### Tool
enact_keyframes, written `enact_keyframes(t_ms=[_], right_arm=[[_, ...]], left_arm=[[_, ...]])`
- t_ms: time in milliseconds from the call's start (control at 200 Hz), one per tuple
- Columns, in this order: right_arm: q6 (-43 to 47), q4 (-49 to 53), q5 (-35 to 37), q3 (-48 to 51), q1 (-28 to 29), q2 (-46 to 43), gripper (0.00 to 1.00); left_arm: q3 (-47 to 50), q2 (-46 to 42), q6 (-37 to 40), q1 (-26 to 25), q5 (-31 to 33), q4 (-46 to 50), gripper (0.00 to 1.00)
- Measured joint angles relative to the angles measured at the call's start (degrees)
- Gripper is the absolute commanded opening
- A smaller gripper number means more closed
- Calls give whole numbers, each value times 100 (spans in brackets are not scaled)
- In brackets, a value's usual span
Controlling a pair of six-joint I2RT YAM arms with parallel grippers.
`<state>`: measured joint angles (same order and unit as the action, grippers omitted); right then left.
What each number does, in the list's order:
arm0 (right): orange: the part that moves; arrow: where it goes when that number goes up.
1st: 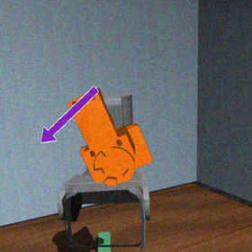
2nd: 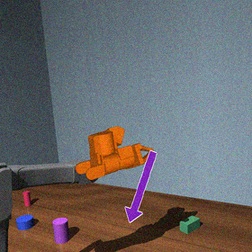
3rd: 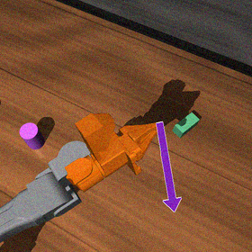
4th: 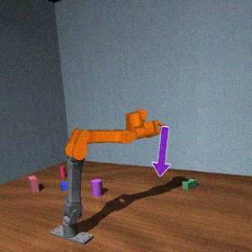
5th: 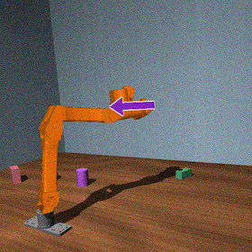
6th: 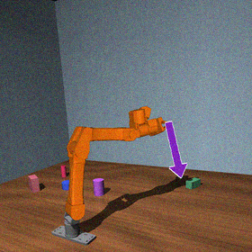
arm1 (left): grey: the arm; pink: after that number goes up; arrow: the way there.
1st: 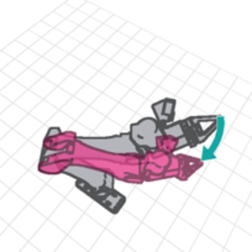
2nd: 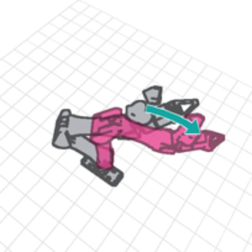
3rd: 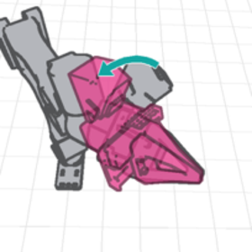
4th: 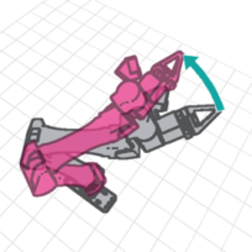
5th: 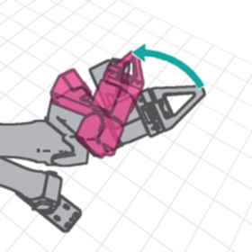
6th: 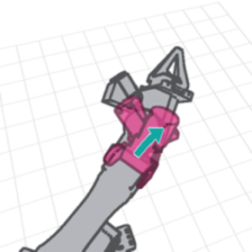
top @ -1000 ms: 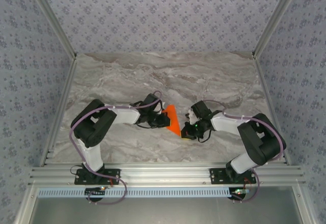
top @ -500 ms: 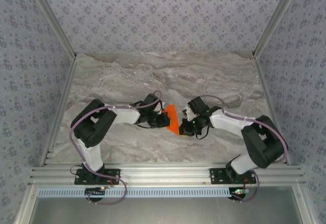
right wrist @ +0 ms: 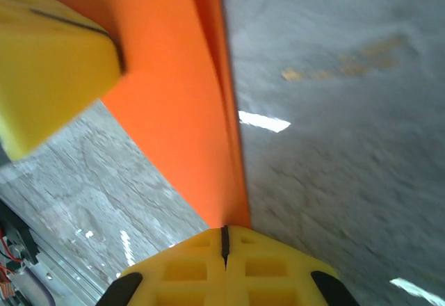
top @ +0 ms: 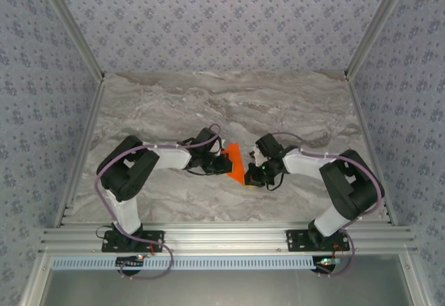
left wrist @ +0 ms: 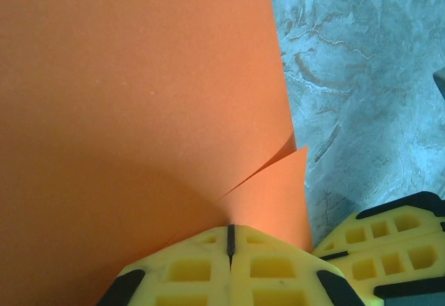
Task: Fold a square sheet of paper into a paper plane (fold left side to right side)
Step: Third fold the triangle at the center of the table.
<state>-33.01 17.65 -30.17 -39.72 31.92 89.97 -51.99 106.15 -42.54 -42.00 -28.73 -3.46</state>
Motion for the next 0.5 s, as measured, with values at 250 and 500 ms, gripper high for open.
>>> enact_keyframes(t_ms=[250, 500], right_arm=[[122, 76, -7, 254, -149, -256, 0], [369, 249, 2, 256, -210, -321, 0]], left_arm=[[-74, 0, 2, 13, 31, 131, 2], [-345, -66, 79, 76, 284, 664, 15]])
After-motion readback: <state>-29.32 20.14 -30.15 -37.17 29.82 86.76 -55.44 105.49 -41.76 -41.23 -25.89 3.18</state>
